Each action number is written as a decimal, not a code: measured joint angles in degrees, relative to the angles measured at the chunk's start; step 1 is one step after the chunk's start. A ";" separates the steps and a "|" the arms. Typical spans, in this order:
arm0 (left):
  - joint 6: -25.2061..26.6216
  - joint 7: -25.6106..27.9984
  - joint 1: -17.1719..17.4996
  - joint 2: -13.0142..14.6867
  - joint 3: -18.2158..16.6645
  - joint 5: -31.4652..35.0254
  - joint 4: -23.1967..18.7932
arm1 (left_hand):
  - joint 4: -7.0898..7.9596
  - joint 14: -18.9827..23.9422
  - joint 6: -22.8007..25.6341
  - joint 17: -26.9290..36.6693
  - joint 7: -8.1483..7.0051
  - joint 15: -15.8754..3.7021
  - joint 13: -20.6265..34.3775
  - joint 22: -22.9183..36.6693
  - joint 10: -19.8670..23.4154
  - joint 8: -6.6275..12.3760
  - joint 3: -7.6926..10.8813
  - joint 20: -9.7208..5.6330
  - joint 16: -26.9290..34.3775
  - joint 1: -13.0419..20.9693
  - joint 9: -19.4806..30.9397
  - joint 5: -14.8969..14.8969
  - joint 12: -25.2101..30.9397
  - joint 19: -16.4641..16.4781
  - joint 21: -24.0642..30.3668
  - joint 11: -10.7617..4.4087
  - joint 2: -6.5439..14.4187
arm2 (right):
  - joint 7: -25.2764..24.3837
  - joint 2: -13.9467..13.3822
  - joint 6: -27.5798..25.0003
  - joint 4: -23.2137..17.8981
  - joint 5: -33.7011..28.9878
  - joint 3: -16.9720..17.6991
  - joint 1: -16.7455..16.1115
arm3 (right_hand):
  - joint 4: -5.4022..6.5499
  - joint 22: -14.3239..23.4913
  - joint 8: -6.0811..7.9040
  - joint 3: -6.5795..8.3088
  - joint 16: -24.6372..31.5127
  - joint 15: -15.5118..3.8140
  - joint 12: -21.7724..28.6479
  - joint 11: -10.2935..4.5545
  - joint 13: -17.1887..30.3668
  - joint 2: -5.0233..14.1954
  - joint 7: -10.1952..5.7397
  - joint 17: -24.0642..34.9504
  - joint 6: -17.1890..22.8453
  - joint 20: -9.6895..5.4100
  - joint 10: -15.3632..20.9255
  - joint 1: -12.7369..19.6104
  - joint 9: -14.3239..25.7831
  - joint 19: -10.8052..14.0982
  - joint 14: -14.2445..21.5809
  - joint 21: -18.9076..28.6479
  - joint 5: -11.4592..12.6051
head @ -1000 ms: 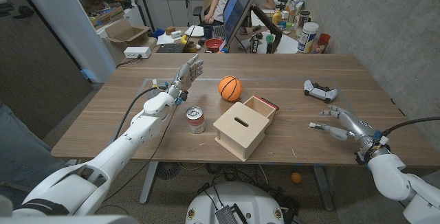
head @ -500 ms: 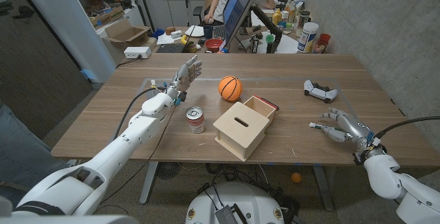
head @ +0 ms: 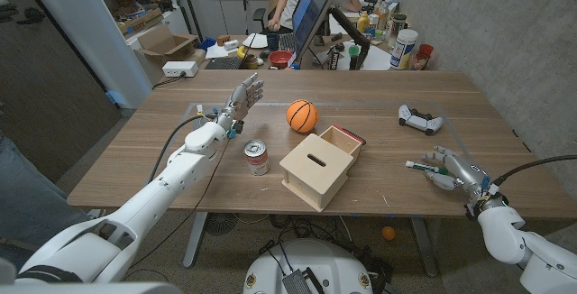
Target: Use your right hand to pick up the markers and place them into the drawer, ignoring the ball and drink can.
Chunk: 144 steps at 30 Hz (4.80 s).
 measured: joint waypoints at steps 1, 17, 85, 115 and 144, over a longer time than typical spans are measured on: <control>0.00 0.00 0.00 -0.01 0.01 0.00 0.00 | 0.00 0.00 0.00 0.00 0.00 0.00 0.00 0.00 0.00 0.00 0.00 0.00 0.00 0.00 0.00 0.00 0.00 0.00 0.00 0.00 0.00 | -0.09 -0.04 -0.07 0.05 0.06 -0.07 0.02 | 0.00 0.00 0.00 0.00 0.00 -0.02 0.00 0.00 0.00 0.00 0.16 0.00 0.16 0.00 0.00 0.00 0.00 0.00 -0.02 0.00 0.00; -0.07 0.50 0.84 -0.13 0.15 0.01 -0.71 | 0.00 0.00 0.00 0.00 0.00 0.00 0.00 0.00 0.00 0.00 0.00 0.00 0.00 0.00 0.00 0.00 0.00 0.00 0.00 0.00 0.00 | -2.46 -1.16 -2.89 0.95 2.08 -2.42 1.57 | 0.48 0.01 1.69 0.47 0.45 -0.32 0.68 0.08 -0.14 -0.08 0.31 -0.01 5.90 0.29 2.18 0.08 0.29 1.13 1.72 0.00 0.00; -0.44 0.27 1.37 -0.39 -0.28 -0.86 0.63 | 0.00 0.00 0.21 0.00 -0.21 0.00 0.00 0.00 0.00 0.00 0.00 0.60 0.00 0.00 -0.01 0.00 0.00 -0.61 0.00 0.00 0.00 | -9.82 -2.50 -15.10 -8.43 3.74 -3.65 1.66 | 0.47 -0.08 10.48 -0.02 2.94 -1.53 1.32 -3.17 -0.12 1.14 0.83 1.31 18.25 0.36 10.33 5.33 0.30 4.39 8.07 0.22 0.11; -2.11 -1.31 0.89 -1.01 -0.79 -1.76 3.36 | 0.00 0.00 0.21 0.00 -0.21 0.00 0.26 0.00 0.00 0.00 0.00 0.59 0.00 0.00 -0.01 0.00 0.00 -0.61 0.00 0.00 0.00 | -2.74 -3.07 -32.00 -24.52 -4.75 -2.67 0.74 | 0.47 0.13 11.08 -0.02 3.35 0.09 1.33 -2.13 -0.12 1.11 0.83 1.42 18.26 1.33 12.59 5.33 0.31 5.42 10.31 0.22 -0.33; -3.22 -4.81 -1.80 -0.30 -1.24 -1.87 6.48 | -0.07 0.00 0.42 0.00 -0.42 0.00 0.12 0.00 -0.21 0.00 0.39 0.59 0.00 0.00 -0.01 0.00 0.00 -0.60 0.00 -0.20 0.00 | 6.76 -12.48 -56.48 -36.62 -23.32 -27.35 17.33 | 0.47 0.12 11.12 0.80 3.34 1.01 1.33 -1.73 0.02 0.71 0.82 1.44 18.27 1.32 12.98 5.73 0.31 5.41 11.23 0.22 -0.51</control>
